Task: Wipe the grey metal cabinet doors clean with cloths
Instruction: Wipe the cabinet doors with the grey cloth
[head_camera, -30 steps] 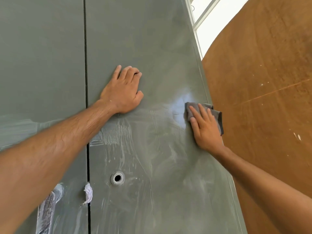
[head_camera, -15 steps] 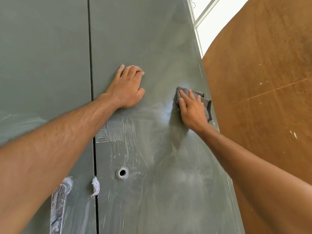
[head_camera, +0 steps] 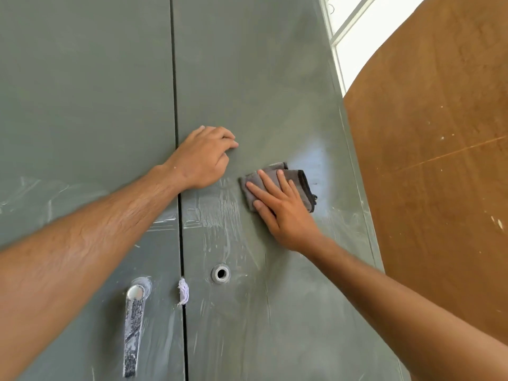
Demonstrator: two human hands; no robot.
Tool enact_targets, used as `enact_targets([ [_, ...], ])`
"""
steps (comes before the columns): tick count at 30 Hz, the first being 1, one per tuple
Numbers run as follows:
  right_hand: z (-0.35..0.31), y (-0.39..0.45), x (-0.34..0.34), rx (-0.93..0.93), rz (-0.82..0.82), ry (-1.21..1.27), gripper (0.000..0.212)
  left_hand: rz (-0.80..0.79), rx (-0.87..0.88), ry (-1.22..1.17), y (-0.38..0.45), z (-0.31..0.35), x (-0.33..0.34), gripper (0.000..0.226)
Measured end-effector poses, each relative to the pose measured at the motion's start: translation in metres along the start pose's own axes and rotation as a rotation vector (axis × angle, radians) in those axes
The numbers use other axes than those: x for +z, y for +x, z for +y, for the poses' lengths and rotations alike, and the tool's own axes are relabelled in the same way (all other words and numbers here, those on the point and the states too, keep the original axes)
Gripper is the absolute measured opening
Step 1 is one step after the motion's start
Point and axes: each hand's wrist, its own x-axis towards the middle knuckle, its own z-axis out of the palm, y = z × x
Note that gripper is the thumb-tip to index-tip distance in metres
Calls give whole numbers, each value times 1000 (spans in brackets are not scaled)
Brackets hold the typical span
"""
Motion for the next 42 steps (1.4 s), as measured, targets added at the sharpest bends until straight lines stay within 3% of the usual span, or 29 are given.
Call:
enact_targets([
  [2,24,-11,-11,-9,-16,-33,48,-10,16,-28,-5,-5,4,63],
  [6,14,64,-22,366,84,19,48,13,-94,-280,-2,-6,2,67],
  [9,-41,57,7,88,35,24,49,35,-58,-357,-1,-8,-7,65],
  [12,-29,13,9,-163,-33,-18,50,35,46,-241,-18,-24,-19,63],
  [15,-17,48,-4,98,58,39,49,47,15,-56,-46,-44,-30,57],
  [17,-45,75,3,256,106,71,48,75,-20,-2,-59,-51,-34,54],
  [18,-64,79,12,233,114,57,48,94,-37,9,-62,-54,-37,55],
  [20,-89,61,25,18,70,30,49,117,-86,21,-65,-57,-39,56],
  [23,-70,22,22,-224,-15,-47,49,63,-87,49,-71,-63,-40,60],
  [26,-53,54,6,11,69,-3,47,27,-52,61,-77,-69,-44,67],
  [28,-79,79,12,175,102,32,47,13,-43,42,-76,-73,-46,69],
  [31,-121,63,37,-47,71,-23,49,-15,-53,13,-75,-79,-49,71],
  [34,-111,30,38,-249,15,-74,46,-54,-64,11,-74,-80,-51,73],
  [36,-109,48,30,-187,44,-78,47,-46,-60,3,-78,-76,-52,70],
  [39,-139,82,37,49,117,-14,48,13,-72,37,-91,-77,-54,72],
  [42,-149,55,54,-22,123,-26,47,66,-83,103,-104,-86,-57,65],
])
